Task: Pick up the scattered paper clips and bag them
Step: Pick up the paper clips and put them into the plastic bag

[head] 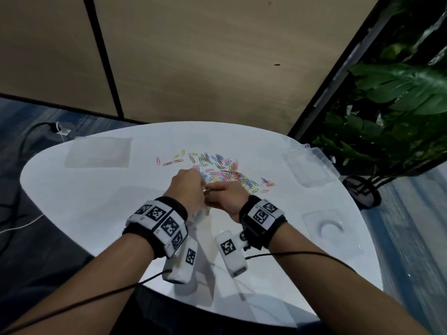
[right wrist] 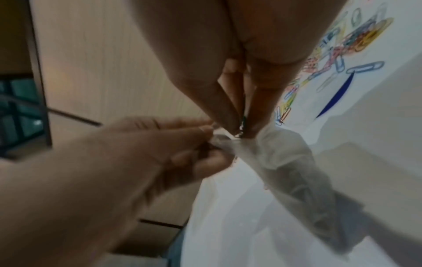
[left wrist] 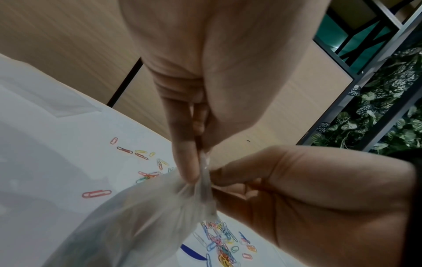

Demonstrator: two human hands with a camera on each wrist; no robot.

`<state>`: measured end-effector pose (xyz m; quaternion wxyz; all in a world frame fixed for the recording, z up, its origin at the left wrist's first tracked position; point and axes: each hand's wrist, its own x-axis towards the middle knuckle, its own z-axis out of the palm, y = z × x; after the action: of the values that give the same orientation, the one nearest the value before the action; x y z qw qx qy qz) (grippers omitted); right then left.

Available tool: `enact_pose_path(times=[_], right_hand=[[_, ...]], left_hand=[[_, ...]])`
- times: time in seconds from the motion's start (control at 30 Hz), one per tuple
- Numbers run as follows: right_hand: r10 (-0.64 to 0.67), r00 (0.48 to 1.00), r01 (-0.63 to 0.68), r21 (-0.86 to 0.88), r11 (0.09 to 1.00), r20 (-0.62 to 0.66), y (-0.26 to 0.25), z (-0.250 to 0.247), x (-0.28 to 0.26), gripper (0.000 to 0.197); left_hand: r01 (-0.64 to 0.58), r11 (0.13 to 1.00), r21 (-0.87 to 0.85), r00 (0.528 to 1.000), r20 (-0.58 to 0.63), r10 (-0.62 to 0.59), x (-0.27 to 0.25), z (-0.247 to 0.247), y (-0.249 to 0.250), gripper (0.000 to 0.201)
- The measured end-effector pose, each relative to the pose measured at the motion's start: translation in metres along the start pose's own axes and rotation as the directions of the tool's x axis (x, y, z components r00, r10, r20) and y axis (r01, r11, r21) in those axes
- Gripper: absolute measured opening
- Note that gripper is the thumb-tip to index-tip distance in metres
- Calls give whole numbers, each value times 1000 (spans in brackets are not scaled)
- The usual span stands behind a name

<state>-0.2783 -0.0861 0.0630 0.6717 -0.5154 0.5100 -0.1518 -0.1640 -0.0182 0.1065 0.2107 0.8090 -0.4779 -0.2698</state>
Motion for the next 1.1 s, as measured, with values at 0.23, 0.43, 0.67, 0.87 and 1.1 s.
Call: enact_pose_path(times=[0.23,0.43,0.67,0.87,1.1], right_hand=[[-336,941,254,-716,650,29,-6,8,-6,26],[-229,972,232,-368,900,52,-20,-19,0,18],[-142,960,-153,-876,458,-242,22,-131,78,61],[-124,978,-108,-914,390,-169,59,-139,114,76],[-336,938,113,-991,72,82,51,-94,122,38]], left_hand=[[-25,1000,17,999,42,24,-2,-3,-1,27],[-3,999,-38,1000,-2,3,0,-10,-9,26],[12,999,-46,1000,11,-12,-2,-21,-20,30],[-3,1000,13,1000,18,3,0,-23,-21,33],[-7,999,32,999,54,6,-2,-21,-16,34]])
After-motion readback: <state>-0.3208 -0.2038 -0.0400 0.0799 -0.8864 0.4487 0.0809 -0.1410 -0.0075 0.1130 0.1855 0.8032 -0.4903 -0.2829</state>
